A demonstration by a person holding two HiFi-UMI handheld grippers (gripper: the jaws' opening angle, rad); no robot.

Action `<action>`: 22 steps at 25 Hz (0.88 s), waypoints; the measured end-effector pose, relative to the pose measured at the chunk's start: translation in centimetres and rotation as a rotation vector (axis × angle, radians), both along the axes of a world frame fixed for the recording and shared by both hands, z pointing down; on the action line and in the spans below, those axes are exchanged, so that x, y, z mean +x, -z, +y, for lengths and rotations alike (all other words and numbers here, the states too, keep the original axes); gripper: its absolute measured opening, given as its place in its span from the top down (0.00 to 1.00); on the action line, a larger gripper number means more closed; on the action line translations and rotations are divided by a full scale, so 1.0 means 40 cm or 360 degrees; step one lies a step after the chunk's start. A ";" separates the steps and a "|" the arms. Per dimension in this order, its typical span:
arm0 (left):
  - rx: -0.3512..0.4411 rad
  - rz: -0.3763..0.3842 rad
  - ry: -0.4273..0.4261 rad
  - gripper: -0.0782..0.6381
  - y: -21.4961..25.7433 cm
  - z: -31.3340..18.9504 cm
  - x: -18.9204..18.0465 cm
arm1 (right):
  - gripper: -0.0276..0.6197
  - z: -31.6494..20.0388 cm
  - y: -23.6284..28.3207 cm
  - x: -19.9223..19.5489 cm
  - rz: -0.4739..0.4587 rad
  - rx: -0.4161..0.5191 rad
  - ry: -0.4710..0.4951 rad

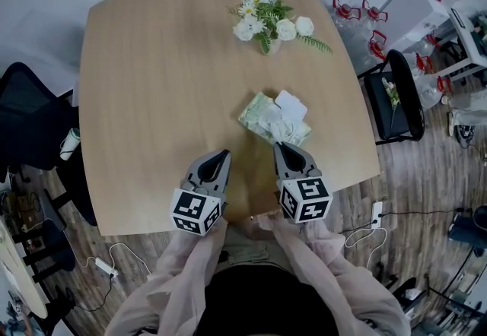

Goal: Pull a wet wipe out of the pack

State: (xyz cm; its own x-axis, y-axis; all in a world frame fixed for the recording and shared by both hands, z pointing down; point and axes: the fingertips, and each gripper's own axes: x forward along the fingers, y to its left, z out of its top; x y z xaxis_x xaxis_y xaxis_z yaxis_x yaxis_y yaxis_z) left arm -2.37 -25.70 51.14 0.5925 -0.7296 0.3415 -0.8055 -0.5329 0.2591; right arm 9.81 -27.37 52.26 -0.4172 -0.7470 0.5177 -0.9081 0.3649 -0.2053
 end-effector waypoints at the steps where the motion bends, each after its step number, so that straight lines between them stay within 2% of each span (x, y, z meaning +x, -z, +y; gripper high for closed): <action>1: 0.0002 -0.0002 0.0001 0.87 0.001 0.001 -0.002 | 0.93 0.003 0.001 0.000 0.0001 0.0001 0.0000; 22: 0.0028 -0.0010 0.0010 0.87 0.008 0.055 -0.014 | 0.93 0.068 0.012 0.002 0.0010 0.0023 -0.0006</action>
